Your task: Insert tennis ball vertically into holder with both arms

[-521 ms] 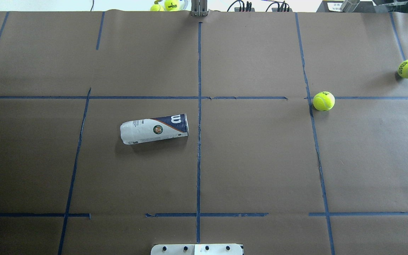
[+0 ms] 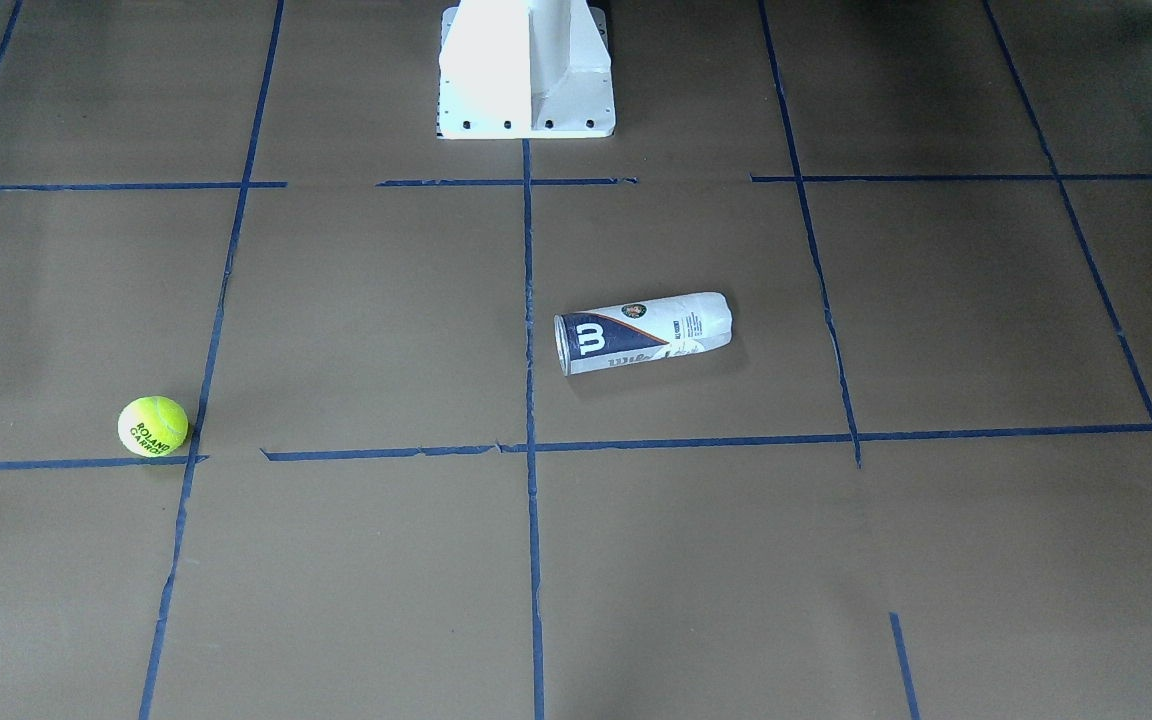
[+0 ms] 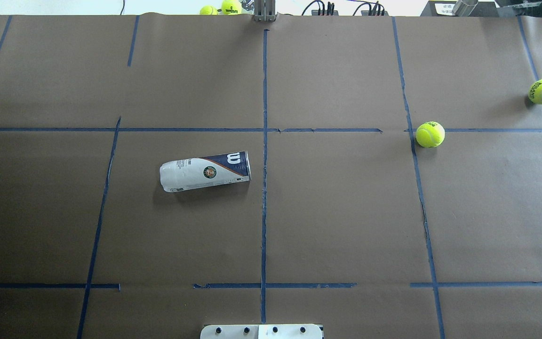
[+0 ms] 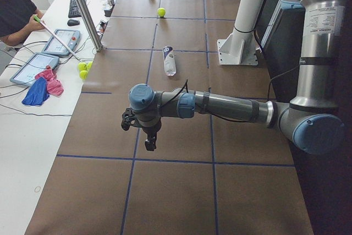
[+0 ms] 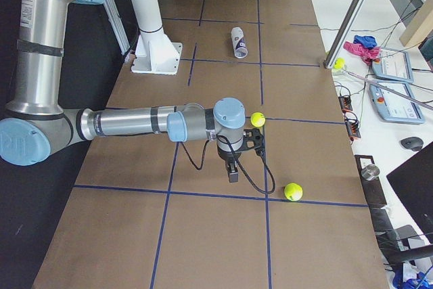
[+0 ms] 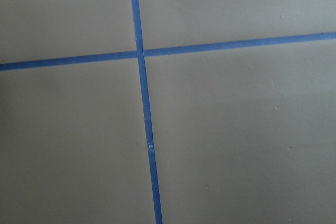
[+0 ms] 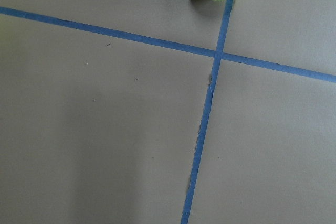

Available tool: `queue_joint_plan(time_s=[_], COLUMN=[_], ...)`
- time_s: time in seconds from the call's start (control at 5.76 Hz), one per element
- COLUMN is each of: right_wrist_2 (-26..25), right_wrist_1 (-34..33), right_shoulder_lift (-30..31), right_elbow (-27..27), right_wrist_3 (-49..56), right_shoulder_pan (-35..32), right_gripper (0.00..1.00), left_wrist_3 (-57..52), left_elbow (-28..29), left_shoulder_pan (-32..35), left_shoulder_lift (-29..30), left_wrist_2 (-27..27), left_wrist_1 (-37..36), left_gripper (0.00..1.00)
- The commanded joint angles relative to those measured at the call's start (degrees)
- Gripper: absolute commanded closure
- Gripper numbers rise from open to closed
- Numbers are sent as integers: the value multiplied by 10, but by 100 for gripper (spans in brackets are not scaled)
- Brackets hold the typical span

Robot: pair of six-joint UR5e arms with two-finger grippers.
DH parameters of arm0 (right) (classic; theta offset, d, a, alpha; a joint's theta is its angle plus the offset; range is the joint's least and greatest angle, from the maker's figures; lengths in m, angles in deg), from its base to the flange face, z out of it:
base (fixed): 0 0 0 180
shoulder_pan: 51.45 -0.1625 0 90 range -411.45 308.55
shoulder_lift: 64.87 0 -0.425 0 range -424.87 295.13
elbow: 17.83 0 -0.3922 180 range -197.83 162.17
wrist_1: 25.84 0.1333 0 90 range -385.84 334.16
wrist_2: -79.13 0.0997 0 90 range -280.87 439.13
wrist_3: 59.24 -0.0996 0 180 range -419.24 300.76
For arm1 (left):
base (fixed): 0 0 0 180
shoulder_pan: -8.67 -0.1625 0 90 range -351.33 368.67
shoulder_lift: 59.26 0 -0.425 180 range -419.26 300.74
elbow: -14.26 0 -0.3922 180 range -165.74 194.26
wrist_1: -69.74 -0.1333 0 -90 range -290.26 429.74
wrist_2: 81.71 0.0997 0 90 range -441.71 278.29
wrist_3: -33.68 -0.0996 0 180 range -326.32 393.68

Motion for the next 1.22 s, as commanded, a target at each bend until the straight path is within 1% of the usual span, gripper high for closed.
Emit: queue_joint_plan(time_s=[0.0,0.52,0.87,1.04], right_wrist_2=[3,3,3,2], right_wrist_1=[-1,0,1,1], right_shoulder_lift=[0,-3,-3,-3], right_elbow=[-4,-2,-2,-1], right_wrist_3=[-1,-1,-1,-1], right_shoulder_pan=[1,1,1,1], right_gripper=[0,0,0,0], left_wrist_3=[3,-3,-2,-2], left_elbow=[-6,-9,-23,-22], left_shoulder_pan=[0,-1,0,-2], left_shoulder_lift=[0,-3,-20,-23], left_wrist_2=[2,1,-11,-11], left_wrist_1=[4,6,41,76], left_gripper=[0,0,0,0])
